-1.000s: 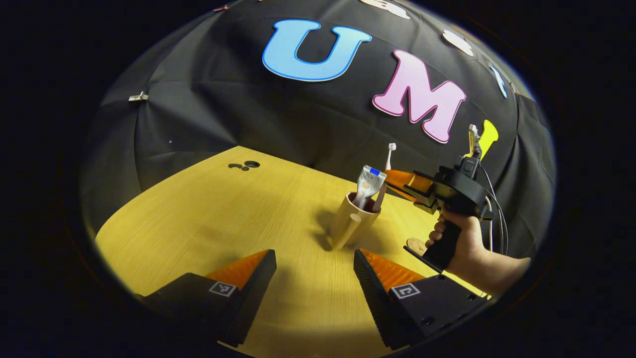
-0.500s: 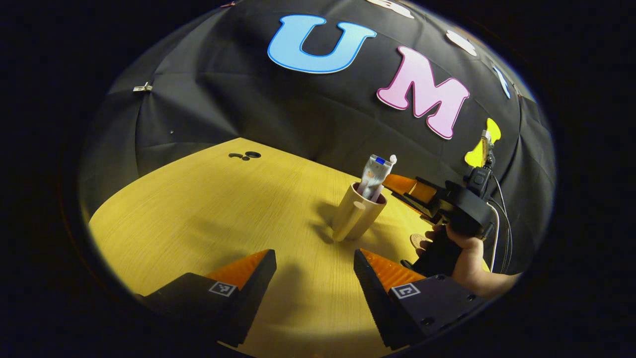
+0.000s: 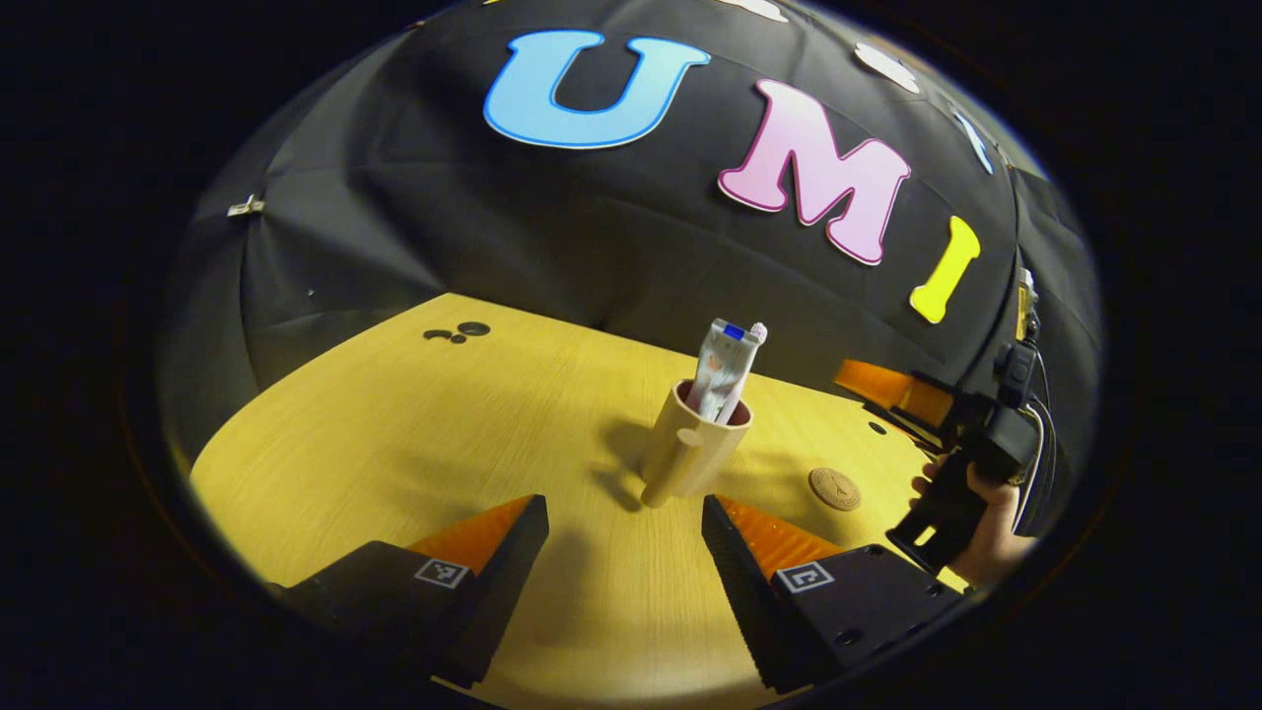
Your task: Put the toothbrush and toothpaste on the desktop into the cup, then pick up the cup and place it on the coaster on the desktop.
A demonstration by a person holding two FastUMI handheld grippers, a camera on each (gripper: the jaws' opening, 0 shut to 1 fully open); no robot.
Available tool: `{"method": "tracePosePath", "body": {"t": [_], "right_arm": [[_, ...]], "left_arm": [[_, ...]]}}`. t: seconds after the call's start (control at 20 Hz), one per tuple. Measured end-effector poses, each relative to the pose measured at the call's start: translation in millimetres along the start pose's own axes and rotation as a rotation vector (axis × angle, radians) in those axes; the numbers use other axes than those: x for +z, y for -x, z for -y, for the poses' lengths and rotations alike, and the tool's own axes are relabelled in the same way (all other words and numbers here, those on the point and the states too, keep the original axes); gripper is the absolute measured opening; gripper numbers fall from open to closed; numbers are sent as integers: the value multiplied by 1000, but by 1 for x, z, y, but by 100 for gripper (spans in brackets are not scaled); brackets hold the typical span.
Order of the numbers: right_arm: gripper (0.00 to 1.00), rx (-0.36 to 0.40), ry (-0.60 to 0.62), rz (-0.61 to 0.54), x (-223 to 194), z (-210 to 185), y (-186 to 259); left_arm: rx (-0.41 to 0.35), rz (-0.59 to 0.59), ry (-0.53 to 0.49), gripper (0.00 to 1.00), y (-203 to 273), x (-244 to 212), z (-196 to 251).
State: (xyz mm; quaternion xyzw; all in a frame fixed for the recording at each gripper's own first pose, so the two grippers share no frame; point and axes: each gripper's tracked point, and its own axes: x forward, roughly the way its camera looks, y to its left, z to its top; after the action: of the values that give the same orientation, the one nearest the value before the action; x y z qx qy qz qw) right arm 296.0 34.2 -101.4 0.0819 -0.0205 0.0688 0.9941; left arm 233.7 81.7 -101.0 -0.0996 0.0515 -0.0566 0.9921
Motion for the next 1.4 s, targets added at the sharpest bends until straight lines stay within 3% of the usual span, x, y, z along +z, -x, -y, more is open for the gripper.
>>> {"method": "tracePosePath", "body": {"t": [0.3,0.45,0.7,0.75,0.8,0.85,0.9,0.95,1.3,1.35,1.4], "right_arm": [[98,-118,-6,-70,-7,85,42],[98,-164,-5,-118,-20,123,66],[98,-229,21,-234,-44,182,119],[98,-247,24,-245,-45,192,128],[98,-266,27,-257,-48,203,136],[98,-281,26,-270,-51,211,143],[98,-290,19,-285,-54,217,150],[98,-293,13,-301,-59,222,154],[98,-311,-4,-351,-74,244,165],[98,-308,-16,-356,-77,244,165],[98,-301,-22,-364,-80,243,164]], "left_arm": [[-118,-45,-63,97,-34,21,26],[-123,-97,-127,97,-55,14,26],[-137,-243,-134,97,-88,-7,26],[-145,-275,-136,89,-91,-11,26],[-144,-303,-138,96,-94,-12,27],[-147,-324,-137,89,-98,-12,28],[-161,-340,-135,96,-100,-11,32],[-181,-356,-136,95,-101,-9,37],[-168,-466,-257,75,-115,-12,46],[-158,-475,-272,57,-114,-14,45],[-153,-487,-281,55,-113,-16,45]]}}
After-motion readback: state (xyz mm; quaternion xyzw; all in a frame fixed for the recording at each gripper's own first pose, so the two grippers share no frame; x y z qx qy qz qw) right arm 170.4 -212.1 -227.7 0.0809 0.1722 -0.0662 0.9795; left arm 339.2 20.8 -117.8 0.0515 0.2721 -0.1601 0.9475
